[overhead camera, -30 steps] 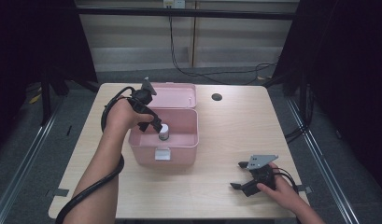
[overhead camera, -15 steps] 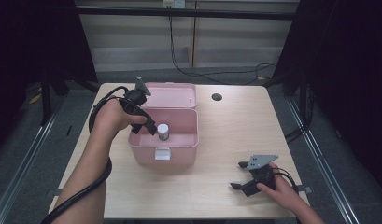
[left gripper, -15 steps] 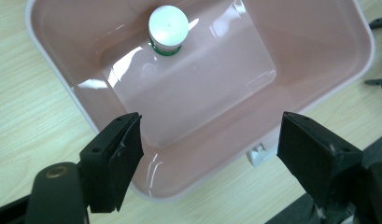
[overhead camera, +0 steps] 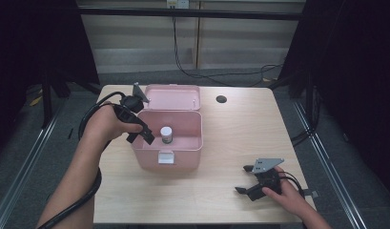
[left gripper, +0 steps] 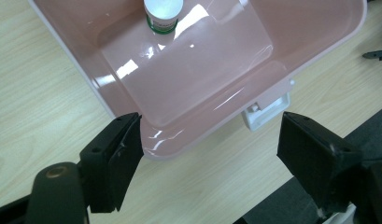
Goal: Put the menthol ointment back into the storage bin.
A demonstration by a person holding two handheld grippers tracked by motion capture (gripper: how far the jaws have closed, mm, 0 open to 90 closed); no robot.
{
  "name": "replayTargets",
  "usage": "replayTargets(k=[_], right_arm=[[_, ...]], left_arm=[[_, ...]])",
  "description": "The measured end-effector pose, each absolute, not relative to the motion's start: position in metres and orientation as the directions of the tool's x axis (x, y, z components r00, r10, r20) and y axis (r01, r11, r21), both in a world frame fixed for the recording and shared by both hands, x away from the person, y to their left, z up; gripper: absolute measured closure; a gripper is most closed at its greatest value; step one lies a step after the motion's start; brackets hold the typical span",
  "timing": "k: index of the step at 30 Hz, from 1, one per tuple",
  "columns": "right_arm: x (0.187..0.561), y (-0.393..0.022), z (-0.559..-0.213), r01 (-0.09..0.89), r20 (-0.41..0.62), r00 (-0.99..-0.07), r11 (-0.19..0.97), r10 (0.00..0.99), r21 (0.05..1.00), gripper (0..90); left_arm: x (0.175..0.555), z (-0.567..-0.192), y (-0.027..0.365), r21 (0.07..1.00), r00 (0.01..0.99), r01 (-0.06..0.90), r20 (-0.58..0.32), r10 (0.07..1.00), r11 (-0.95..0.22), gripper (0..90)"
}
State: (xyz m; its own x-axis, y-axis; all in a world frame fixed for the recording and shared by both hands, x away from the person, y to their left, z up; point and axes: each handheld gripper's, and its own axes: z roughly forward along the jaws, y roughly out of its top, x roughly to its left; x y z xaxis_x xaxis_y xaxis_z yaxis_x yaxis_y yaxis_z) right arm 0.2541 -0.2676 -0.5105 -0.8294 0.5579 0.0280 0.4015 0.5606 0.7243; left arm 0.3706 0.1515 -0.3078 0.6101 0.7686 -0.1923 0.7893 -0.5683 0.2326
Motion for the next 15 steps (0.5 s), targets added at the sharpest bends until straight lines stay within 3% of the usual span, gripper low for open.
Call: replayTargets(k=[15], right_arm=[[0.254,-0.267,-0.511,0.402,0.031,-0.83,0.559,0.556,0.725,12.1]], left_arm=[[0.356,-0.319,0.172,0.249,0.613,0.786,-0.193,0.766,-0.566,22.6]])
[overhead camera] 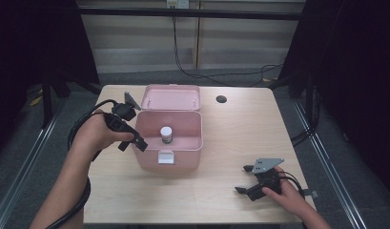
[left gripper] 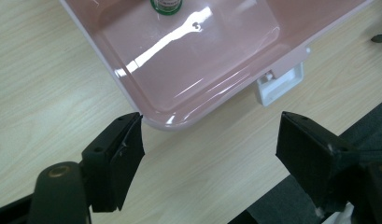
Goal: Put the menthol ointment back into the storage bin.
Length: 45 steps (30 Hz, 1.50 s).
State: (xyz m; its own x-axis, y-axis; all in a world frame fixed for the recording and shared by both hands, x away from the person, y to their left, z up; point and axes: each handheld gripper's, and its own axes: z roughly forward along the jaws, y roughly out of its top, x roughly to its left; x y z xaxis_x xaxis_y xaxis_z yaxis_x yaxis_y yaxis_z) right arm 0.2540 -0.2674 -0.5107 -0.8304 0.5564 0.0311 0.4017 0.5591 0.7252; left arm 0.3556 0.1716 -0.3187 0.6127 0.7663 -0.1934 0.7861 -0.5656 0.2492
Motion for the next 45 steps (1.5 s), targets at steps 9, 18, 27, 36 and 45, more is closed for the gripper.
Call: replayTargets(k=[9,18,27,36,45], right_arm=[[0.254,-0.267,-0.511,0.402,0.031,-0.83,0.559,0.557,0.725,12.1],[0.254,-0.267,-0.511,0.401,0.03,-0.83,0.559,0.556,0.725,12.1],[0.254,-0.267,-0.511,0.401,0.031,-0.83,0.559,0.556,0.726,12.1],[0.254,-0.267,-0.511,0.404,0.033,-0.831,0.56,0.556,0.723,12.2],[0.254,-0.268,-0.511,0.405,0.032,-0.83,0.56,0.558,0.722,12.1]], left_arm=[[0.349,-0.327,0.185,0.262,0.611,0.787,-0.204,0.765,-0.559,22.5],[0.343,-0.342,0.201,0.267,0.588,0.804,-0.224,0.777,-0.532,22.5],[0.338,-0.359,0.207,0.278,0.596,0.797,-0.224,0.771,-0.536,22.1],[0.334,-0.376,0.207,0.293,0.605,0.79,-0.231,0.762,-0.539,22.0],[0.329,-0.394,0.21,0.315,0.613,0.783,-0.244,0.751,-0.537,22.0]])
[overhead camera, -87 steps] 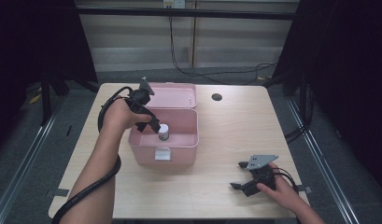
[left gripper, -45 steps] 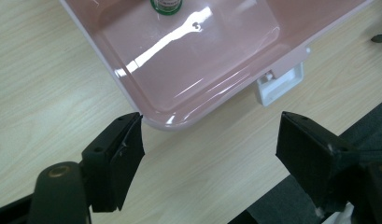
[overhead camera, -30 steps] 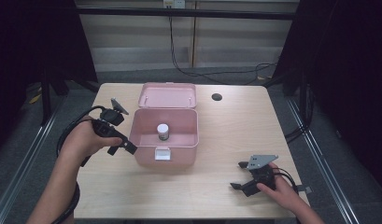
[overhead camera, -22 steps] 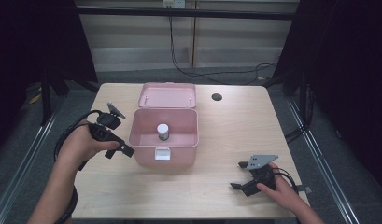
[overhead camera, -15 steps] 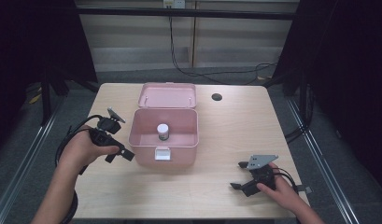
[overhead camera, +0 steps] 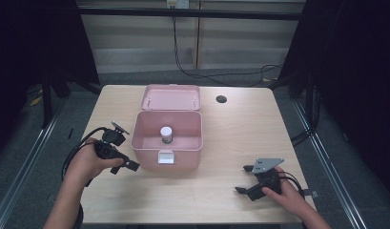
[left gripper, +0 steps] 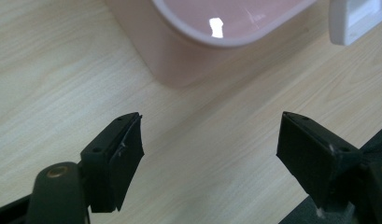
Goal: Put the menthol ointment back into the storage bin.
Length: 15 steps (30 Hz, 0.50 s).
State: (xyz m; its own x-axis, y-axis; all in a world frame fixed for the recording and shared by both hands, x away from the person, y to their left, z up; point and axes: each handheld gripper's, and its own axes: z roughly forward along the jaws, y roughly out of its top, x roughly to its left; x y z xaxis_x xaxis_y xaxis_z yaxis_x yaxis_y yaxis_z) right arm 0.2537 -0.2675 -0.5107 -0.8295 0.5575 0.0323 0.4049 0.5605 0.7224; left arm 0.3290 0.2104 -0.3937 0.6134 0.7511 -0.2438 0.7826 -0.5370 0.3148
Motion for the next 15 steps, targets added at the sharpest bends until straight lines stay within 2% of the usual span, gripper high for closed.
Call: replayTargets(k=[15], right_arm=[[0.254,-0.268,-0.511,0.405,0.032,-0.83,0.56,0.557,0.723,12.2]], left_arm=[[0.324,-0.428,0.219,0.354,0.603,0.787,-0.271,0.75,-0.505,21.6]])
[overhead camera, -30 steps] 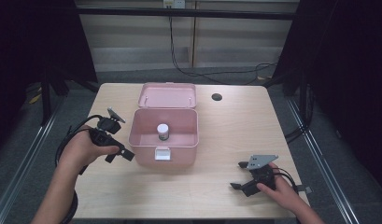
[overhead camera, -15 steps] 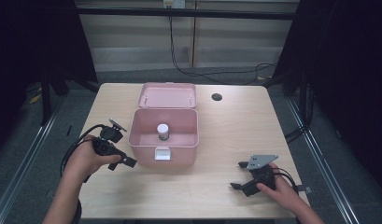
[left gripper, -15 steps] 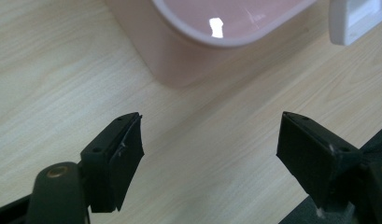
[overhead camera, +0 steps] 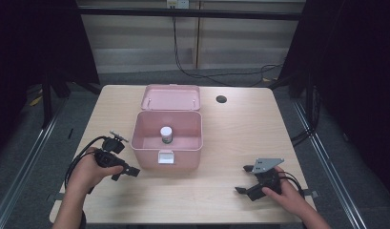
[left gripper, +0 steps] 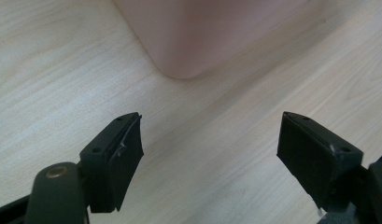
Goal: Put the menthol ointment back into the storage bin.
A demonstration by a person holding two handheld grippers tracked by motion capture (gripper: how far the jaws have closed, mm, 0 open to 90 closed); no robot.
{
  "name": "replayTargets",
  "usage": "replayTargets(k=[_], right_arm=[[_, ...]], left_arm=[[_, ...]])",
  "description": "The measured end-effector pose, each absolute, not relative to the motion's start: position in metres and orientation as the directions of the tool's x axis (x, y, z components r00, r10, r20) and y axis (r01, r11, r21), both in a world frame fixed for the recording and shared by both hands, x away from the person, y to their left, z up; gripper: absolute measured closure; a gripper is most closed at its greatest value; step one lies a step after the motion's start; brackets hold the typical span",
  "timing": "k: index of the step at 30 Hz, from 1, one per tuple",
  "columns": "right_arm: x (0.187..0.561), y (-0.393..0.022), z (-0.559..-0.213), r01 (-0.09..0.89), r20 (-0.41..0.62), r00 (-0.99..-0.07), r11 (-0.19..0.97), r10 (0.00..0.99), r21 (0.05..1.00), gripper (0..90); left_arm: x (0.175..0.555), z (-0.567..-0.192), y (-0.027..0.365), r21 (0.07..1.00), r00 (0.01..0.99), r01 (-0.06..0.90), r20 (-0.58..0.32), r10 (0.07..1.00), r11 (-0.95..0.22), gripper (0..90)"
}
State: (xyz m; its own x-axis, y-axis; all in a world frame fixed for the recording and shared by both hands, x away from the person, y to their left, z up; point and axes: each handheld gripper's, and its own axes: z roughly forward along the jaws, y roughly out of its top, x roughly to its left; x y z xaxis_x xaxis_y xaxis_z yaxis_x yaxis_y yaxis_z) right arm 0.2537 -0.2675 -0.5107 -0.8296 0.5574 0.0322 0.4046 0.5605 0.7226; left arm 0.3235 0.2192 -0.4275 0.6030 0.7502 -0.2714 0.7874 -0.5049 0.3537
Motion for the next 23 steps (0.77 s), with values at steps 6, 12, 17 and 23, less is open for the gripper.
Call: replayTargets(k=[6,12,17,23], right_arm=[[0.254,-0.267,-0.511,0.403,0.033,-0.831,0.56,0.556,0.723,12.2],[0.254,-0.267,-0.511,0.404,0.033,-0.831,0.56,0.556,0.723,12.1],[0.254,-0.267,-0.511,0.403,0.033,-0.831,0.561,0.556,0.723,12.1],[0.254,-0.267,-0.511,0.404,0.033,-0.831,0.56,0.556,0.723,12.1]], left_arm=[[0.321,-0.44,0.224,0.365,0.591,0.794,-0.274,0.759,-0.487,21.7],[0.315,-0.453,0.227,0.377,0.593,0.79,-0.264,0.761,-0.484,21.7],[0.311,-0.462,0.227,0.384,0.6,0.782,-0.249,0.76,-0.491,21.7],[0.308,-0.46,0.228,0.392,0.591,0.785,-0.244,0.769,-0.479,21.7]])
